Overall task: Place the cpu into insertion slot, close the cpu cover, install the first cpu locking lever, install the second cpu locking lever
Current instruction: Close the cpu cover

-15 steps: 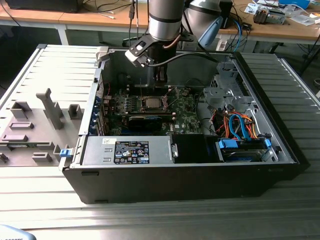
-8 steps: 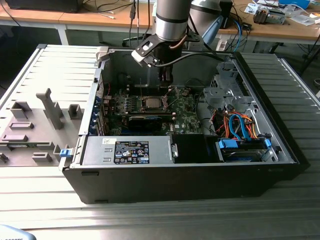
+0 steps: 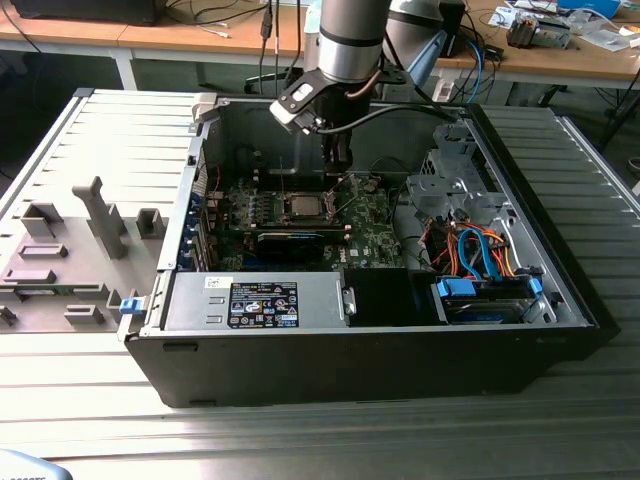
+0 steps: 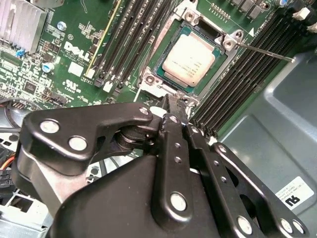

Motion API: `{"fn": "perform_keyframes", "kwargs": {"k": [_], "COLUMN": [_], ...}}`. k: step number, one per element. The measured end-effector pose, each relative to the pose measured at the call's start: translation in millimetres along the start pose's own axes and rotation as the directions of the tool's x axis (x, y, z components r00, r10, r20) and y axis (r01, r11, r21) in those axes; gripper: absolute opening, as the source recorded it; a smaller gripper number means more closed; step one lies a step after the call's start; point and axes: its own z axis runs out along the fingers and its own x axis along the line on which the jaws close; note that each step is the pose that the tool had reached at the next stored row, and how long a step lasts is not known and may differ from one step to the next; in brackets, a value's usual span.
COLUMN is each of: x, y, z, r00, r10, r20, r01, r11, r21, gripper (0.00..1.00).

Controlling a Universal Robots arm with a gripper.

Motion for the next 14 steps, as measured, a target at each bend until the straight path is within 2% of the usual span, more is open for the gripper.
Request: {"fn": "perform_keyframes", "kwargs": {"k": [9,14], "x": [-0.1,-0.1], "y": [1.5,2.0], "z": [-0.1,-0.1], "r00": [1.0,1.0], "r10": [0.0,0.0], "r20": [-0.0025,-0.0083], "r01": [0.0,0.0], "r11": [1.0,1.0], "r21": [-0.0001,-0.0004], "gripper": [0.11,0.11]}}
